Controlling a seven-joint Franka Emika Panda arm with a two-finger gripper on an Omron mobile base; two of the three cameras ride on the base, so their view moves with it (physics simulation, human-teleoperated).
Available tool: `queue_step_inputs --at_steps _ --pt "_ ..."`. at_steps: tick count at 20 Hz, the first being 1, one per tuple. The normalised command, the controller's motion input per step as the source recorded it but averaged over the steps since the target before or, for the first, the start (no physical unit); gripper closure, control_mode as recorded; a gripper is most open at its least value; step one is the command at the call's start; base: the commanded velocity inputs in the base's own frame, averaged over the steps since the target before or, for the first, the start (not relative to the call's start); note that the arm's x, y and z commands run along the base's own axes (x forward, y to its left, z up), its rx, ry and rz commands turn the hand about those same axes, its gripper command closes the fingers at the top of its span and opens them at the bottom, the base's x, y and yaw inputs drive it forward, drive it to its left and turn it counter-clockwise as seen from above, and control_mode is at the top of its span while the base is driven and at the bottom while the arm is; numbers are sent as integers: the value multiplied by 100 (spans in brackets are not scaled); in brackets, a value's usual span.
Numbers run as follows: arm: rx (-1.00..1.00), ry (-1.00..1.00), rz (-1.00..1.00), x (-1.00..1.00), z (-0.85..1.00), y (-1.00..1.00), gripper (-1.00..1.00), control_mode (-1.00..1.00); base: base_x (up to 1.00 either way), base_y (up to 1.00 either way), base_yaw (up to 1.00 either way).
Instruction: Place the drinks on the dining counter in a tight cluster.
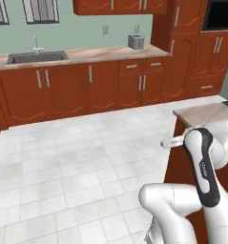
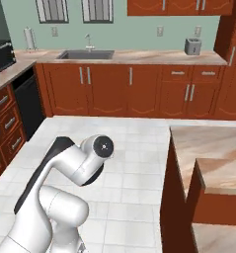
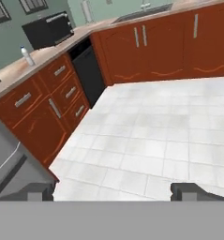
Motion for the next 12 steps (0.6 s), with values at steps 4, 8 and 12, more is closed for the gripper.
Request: queue_step_inputs --at_steps 4,8,12 --pt "0 0 0 0 0 0 -100 100 78 15 27" --pt "0 0 0 0 0 0 -100 100 84 14 22" --pt "0 0 0 0 0 0 -100 100 86 13 21"
